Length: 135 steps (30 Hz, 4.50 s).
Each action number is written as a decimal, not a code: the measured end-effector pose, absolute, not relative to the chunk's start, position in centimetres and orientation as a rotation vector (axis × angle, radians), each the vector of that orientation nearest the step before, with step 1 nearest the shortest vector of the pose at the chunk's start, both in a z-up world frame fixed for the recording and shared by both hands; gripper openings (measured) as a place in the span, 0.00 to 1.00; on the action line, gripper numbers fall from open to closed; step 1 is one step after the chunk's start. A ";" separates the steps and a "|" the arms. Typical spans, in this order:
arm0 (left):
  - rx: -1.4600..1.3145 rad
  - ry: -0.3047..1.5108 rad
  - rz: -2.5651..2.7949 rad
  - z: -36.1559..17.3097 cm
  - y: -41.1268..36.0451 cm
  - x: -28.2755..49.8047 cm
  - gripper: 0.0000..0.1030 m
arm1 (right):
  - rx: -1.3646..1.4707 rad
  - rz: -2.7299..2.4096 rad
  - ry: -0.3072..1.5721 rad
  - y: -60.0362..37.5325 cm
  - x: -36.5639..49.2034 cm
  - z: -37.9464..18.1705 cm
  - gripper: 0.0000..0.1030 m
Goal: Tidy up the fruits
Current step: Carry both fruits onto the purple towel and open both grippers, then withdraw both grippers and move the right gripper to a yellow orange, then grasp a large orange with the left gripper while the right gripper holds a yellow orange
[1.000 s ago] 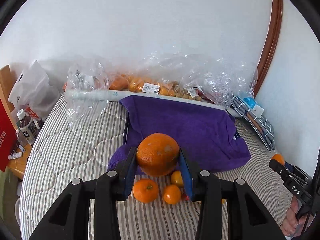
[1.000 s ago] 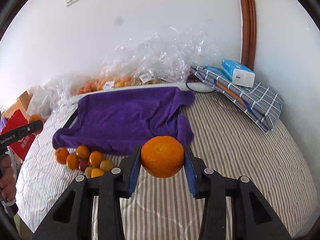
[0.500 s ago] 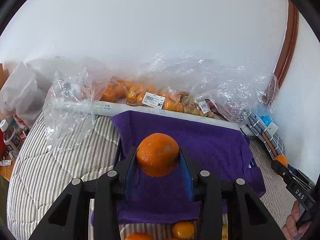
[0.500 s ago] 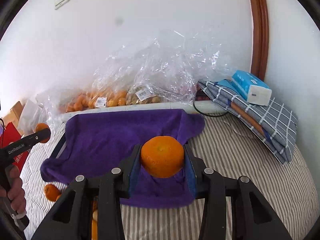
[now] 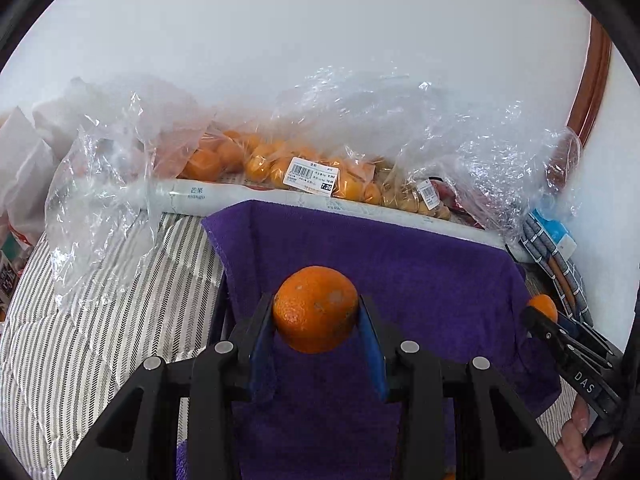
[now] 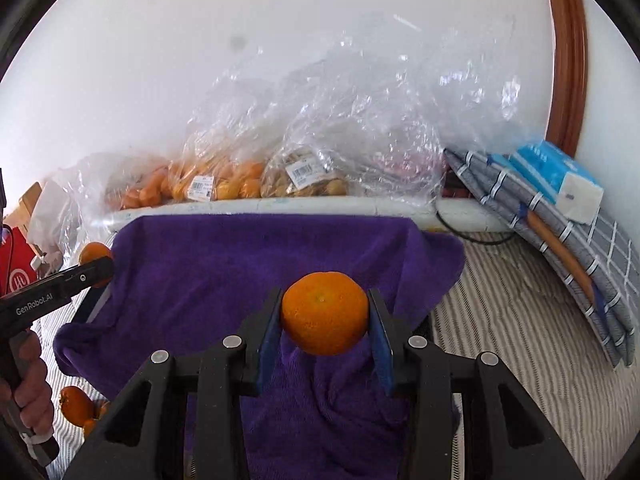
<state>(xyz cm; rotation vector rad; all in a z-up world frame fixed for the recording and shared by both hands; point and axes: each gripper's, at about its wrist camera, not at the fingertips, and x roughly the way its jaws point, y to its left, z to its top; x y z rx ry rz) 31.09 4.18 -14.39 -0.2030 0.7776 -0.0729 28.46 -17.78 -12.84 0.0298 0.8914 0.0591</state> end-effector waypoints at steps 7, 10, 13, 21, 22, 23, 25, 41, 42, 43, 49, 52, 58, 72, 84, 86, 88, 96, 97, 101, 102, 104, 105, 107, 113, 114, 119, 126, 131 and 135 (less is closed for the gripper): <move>-0.226 0.832 -0.086 -16.0 4.2 31.5 0.37 | 0.020 0.071 0.934 -17.8 28.7 -14.9 0.39; -0.218 0.855 -0.088 -16.3 3.9 31.6 0.37 | 0.043 0.085 0.948 -17.9 28.9 -15.4 0.39; -0.213 0.864 -0.093 -16.3 3.7 31.6 0.37 | 0.030 0.089 0.951 -17.5 28.8 -15.6 0.39; -0.182 0.915 -0.095 -16.7 2.7 31.6 0.37 | -0.006 0.082 0.941 -16.9 28.5 -15.8 0.40; -0.182 0.917 -0.093 -16.8 2.7 31.6 0.37 | -0.002 0.082 0.937 -17.0 28.4 -15.6 0.41; -0.183 0.919 -0.093 -16.8 2.7 31.5 0.37 | 0.006 0.083 0.931 -17.1 28.3 -15.4 0.43; -0.187 0.924 -0.095 -16.8 2.8 31.6 0.37 | 0.018 0.082 0.917 -17.3 28.0 -15.0 0.57; -0.193 0.794 -0.066 -13.4 2.6 29.5 0.52 | -0.005 0.058 0.815 -16.5 25.7 -10.7 0.62; -0.187 0.780 -0.068 -13.0 2.5 29.3 0.52 | 0.002 0.053 0.819 -16.5 25.3 -10.3 0.62; -0.182 0.767 -0.069 -12.7 2.4 29.0 0.52 | 0.005 0.046 0.821 -16.5 24.9 -10.0 0.62; -0.137 0.727 -0.043 -11.6 2.1 25.9 0.52 | -0.001 0.002 0.851 -16.6 21.9 -8.4 0.62; -0.123 0.730 -0.054 -11.4 2.3 23.9 0.52 | 0.023 0.006 0.878 -16.7 20.2 -8.1 0.62; -0.129 0.727 -0.008 -11.2 4.1 20.0 0.52 | 0.067 0.007 0.909 -16.6 17.2 -8.2 0.62; -0.144 0.813 0.020 -13.4 7.3 14.1 0.52 | 0.014 0.033 0.927 -13.9 11.7 -9.2 0.62; -0.153 0.862 0.059 -16.3 9.8 12.9 0.52 | 0.018 0.050 0.930 -13.2 10.5 -9.9 0.54; -0.164 0.873 0.043 -16.9 10.1 13.0 0.52 | 0.023 0.059 0.936 -12.9 10.6 -10.2 0.53; -0.159 0.880 0.042 -17.3 10.3 13.0 0.52 | 0.033 0.077 0.947 -12.4 10.7 -10.6 0.51; -0.158 0.880 0.012 -18.2 10.8 13.3 0.52 | 0.036 0.166 0.968 -9.9 11.3 -12.1 0.49; -0.158 0.880 0.009 -18.3 10.8 13.3 0.52 | 0.030 0.167 0.975 -9.6 11.5 -12.4 0.49; -0.142 0.872 -0.003 -18.4 10.9 13.2 0.52 | 0.020 0.169 1.009 -9.0 12.4 -13.5 0.41; -0.138 0.870 -0.005 -18.4 10.9 13.2 0.52 | 0.019 0.170 1.013 -9.0 12.5 -13.6 0.40; -0.144 0.868 -0.010 -18.4 11.0 13.1 0.52 | 0.014 0.177 1.024 -8.8 12.9 -14.0 0.40; -0.149 0.868 -0.011 -18.4 11.1 13.1 0.52 | 0.008 0.181 1.035 -8.7 13.1 -14.3 0.39; -0.156 0.867 -0.014 -18.4 11.1 13.1 0.52 | 0.006 0.182 1.049 -8.5 13.4 -14.9 0.34; -0.206 0.868 -0.096 -18.1 11.1 13.1 0.50 | 0.001 0.180 1.013 -9.0 12.6 -14.1 0.33; -0.206 0.869 -0.109 -18.1 10.8 13.1 0.50 | -0.004 0.175 1.002 -9.3 12.3 -13.8 0.33; -0.115 0.866 -0.122 -17.9 7.7 14.0 0.50 | -0.010 0.134 0.977 -11.3 11.0 -13.1 0.33; -0.105 0.878 -0.123 -18.0 5.9 16.4 0.50 | -0.021 0.069 1.003 -14.4 10.6 -13.7 0.33; -0.109 0.867 -0.121 -18.2 5.4 17.3 0.48 | 0.016 0.063 1.031 -15.4 11.3 -14.3 0.33; -0.073 0.872 -0.105 -18.4 4.4 17.9 0.39 | 0.014 0.064 1.044 -15.3 11.9 -14.6 0.33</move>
